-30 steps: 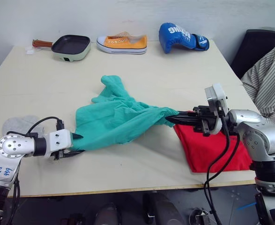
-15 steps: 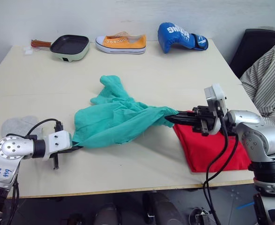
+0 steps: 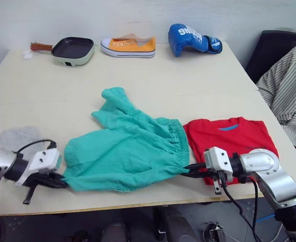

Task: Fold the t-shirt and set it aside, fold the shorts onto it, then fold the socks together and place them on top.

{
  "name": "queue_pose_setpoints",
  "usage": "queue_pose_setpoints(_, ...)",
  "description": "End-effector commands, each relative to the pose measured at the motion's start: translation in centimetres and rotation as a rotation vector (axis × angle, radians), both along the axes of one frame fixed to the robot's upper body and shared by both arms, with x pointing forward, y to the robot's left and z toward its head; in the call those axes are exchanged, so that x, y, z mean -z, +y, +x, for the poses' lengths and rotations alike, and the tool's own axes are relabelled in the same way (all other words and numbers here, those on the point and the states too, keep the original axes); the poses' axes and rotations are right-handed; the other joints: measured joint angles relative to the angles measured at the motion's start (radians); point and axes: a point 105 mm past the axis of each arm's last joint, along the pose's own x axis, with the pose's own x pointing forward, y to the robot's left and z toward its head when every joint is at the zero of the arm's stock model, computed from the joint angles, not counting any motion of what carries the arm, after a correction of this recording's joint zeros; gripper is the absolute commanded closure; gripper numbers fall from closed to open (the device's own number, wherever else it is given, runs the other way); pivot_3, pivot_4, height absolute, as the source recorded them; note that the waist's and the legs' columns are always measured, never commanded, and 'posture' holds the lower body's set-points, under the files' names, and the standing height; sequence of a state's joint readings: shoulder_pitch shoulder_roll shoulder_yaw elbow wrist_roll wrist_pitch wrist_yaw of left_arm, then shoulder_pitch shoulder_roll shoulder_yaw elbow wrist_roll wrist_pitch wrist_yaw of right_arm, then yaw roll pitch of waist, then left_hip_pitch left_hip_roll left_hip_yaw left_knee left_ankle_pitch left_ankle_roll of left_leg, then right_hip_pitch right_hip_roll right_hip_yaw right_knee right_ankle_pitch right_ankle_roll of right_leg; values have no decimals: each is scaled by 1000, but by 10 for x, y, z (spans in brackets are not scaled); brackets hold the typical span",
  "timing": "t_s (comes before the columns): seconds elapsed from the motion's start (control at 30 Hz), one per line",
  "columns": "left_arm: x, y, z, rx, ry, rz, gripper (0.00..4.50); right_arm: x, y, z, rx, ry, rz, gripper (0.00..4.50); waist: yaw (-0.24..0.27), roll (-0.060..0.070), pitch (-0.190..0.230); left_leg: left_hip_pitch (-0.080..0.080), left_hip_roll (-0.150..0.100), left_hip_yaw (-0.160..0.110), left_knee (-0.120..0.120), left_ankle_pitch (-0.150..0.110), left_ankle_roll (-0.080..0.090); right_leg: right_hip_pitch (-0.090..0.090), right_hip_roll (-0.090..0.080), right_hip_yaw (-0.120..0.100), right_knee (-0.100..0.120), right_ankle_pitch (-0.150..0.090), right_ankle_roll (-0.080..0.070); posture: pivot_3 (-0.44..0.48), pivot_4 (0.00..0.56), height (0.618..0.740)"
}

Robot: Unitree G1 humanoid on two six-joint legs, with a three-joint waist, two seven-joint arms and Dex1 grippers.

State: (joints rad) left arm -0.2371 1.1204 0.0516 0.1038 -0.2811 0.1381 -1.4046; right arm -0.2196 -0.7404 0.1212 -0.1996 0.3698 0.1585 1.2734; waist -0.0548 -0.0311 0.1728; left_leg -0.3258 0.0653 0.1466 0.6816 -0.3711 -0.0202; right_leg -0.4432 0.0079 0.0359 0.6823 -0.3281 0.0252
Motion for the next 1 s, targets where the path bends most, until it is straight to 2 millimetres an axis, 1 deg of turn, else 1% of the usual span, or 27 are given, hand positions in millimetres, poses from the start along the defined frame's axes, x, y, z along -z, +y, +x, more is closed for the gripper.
queue_pose_setpoints(0.03,-59,-16,77,-80,-495,-94,4454,-30,-6,42,134,-110,70,4500,22,-1,1,0,-1,0,2,0,1,1,0,0,1,1,1,0,150,740)
queue_pose_setpoints(0.07,-113,-22,114,-187,-802,-157,4454,-57,-16,79,280,-271,98,4500,27,-3,2,-1,-2,0,4,1,2,1,0,0,1,4,2,0,150,740)
queue_pose_setpoints(0.1,-191,-22,135,-340,-1107,-287,4454,-111,-36,120,494,-511,169,4500,29,-6,5,-3,-1,1,6,2,3,-1,0,0,0,6,2,0,150,740)
queue_pose_setpoints(0.13,-244,-22,139,-446,-1296,-394,4454,-151,-50,139,633,-670,240,4500,29,-12,19,-7,-1,1,11,3,4,-1,0,-1,0,9,3,0,150,740)
queue_pose_setpoints(0.17,-275,-20,139,-511,-1398,-463,4454,-177,-59,148,713,-764,290,4500,26,-14,26,-15,0,1,20,3,5,-6,0,-2,1,14,3,0,150,740)
queue_pose_setpoints(0.2,-292,-19,137,-538,-1413,-519,4454,-199,-65,149,735,-833,338,4500,23,-12,24,-31,-1,1,19,9,8,-21,-1,-1,-3,24,5,0,150,740)
queue_pose_setpoints(0.23,-314,-19,130,-528,-1434,-573,4454,-233,-64,137,687,-945,380,4500,17,-10,22,-42,-3,3,12,13,10,-34,-3,0,-4,29,7,0,150,740)
queue_pose_setpoints(0.27,-336,-21,120,-501,-1442,-619,4454,-265,-61,121,627,-1041,420,4500,12,-5,19,-42,-4,9,11,13,10,-39,-6,-6,-3,28,6,0,150,740)
queue_pose_setpoints(0.3,-349,-20,110,-466,-1444,-637,4454,-283,-56,107,568,-1071,460,4500,2,-1,18,-41,-5,10,10,13,10,-41,-9,-13,-1,28,6,0,150,740)
queue_pose_setpoints(0.33,-353,-18,105,-438,-1439,-619,4454,-285,-50,99,509,-1059,470,4500,-5,-1,18,-39,-6,12,12,13,11,-42,-16,-31,3,26,3,0,150,740)
queue_pose_setpoints(0.37,-347,-14,103,-410,-1421,-576,4454,-276,-43,96,464,-1014,464,4500,-11,0,17,-37,-5,14,13,13,11,-42,-18,-39,7,25,2,0,150,740)
queue_pose_setpoints(0.43,-328,0,102,-382,-1361,-484,4454,-246,-29,91,386,-927,415,4500,-26,-1,14,-27,-2,11,14,14,12,-37,-19,-56,10,25,1,0,150,740)
queue_pose_setpoints(0.5,-308,13,99,-363,-1298,-423,4454,-218,-19,87,332,-865,361,4500,-36,0,14,-24,-1,6,13,14,14,-36,-17,-61,13,25,1,0,150,740)
queue_pose_setpoints(0.53,-294,21,98,-362,-1248,-394,4454,-202,-16,85,316,-819,343,4500,-41,0,14,-25,-1,5,12,14,14,-38,-17,-62,12,22,-5,0,150,740)
queue_pose_setpoints(0.6,-263,36,93,-353,-1159,-314,4454,-172,-8,81,286,-724,317,4500,-55,0,14,-28,-3,6,7,11,13,-44,-19,-61,11,14,-18,0,150,740)
queue_pose_setpoints(0.67,-228,46,83,-334,-1025,-259,4454,-142,-2,74,263,-618,303,4500,-70,0,14,-27,-2,5,1,11,13,-47,-19,-62,11,14,-18,0,150,740)
queue_pose_setpoints(0.73,-191,51,67,-313,-867,-219,4454,-112,4,63,222,-519,276,4500,-84,0,14,-28,-2,2,0,10,12,-48,-18,-63,12,13,-19,0,150,740)
queue_pose_setpoints(0.8,-150,56,47,-300,-697,-152,4454,-82,10,47,166,-417,241,4500,-88,0,14,-27,-1,-1,0,9,10,-48,-18,-61,12,13,-20,0,150,740)
queue_pose_setpoints(0.83,-133,58,38,-297,-629,-118,4454,-73,13,41,149,-380,238,4500,-88,0,14,-27,-1,-1,-1,7,7,-48,-18,-60,11,12,-22,0,150,740)
queue_pose_setpoints(0.87,-117,60,30,-297,-579,-82,4454,-65,15,35,133,-341,238,4500,-84,0,15,-26,-1,-1,-2,4,1,-47,-18,-58,11,9,-27,0,150,740)
queue_pose_setpoints(0.93,-101,62,22,-314,-533,-54,4454,-57,19,25,98,-290,235,4500,-71,-2,16,-19,-2,-1,3,0,-7,-43,-19,-58,14,10,-28,0,150,740)
queue_pose_setpoints(1.0,-87,62,11,-307,-449,-24,4454,-52,21,17,64,-233,230,4500,-54,-5,17,-7,-2,-1,3,3,-7,-30,-18,-57,11,17,-29,0,150,740)
